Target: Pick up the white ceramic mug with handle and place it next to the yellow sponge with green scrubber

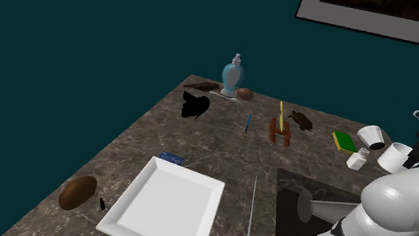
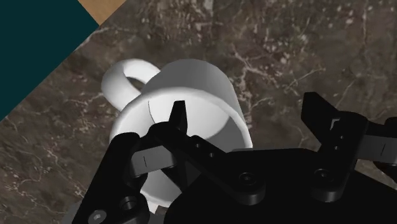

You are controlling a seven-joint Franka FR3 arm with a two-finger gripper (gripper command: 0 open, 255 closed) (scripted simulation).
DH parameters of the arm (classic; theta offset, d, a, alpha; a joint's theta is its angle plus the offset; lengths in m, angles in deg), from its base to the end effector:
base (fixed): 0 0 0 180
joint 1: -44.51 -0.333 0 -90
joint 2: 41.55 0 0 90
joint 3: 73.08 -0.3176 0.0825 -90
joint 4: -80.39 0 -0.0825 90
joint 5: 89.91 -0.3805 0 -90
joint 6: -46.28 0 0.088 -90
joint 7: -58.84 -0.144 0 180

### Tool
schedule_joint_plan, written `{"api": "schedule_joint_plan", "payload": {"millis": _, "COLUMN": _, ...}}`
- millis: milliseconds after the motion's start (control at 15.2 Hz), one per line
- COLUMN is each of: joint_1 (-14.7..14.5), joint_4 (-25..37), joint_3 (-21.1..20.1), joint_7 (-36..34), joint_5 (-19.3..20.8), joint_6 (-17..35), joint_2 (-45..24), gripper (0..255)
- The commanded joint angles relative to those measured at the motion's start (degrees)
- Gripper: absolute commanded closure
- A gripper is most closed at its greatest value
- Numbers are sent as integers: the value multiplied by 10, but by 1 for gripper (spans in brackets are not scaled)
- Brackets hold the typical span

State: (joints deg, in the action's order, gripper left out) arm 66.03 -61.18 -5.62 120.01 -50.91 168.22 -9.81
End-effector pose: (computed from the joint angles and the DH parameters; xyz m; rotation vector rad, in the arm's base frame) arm -0.0157 -0.4417 0.3255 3.1277 -0.0383 -0.0862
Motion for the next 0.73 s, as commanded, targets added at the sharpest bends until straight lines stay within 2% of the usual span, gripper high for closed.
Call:
{"api": "schedule_joint_plan", "payload": {"millis": 0, "joint_1": 0, "joint_4": 0, "joint_3": 0, "joint_7": 0, "joint_5": 0, "joint_6": 0, "joint_2": 0, "gripper": 0}}
{"api": "schedule_joint_plan", "payload": {"millis": 264, "joint_1": 28, "joint_4": 37, "joint_3": -69, "joint_7": 3, "joint_5": -19, "joint_6": -82, "joint_2": 36, "gripper": 0}}
{"api": "schedule_joint_plan", "payload": {"millis": 660, "joint_1": 28, "joint_4": 37, "joint_3": -69, "joint_7": 3, "joint_5": -19, "joint_6": -82, "joint_2": 36, "gripper": 0}}
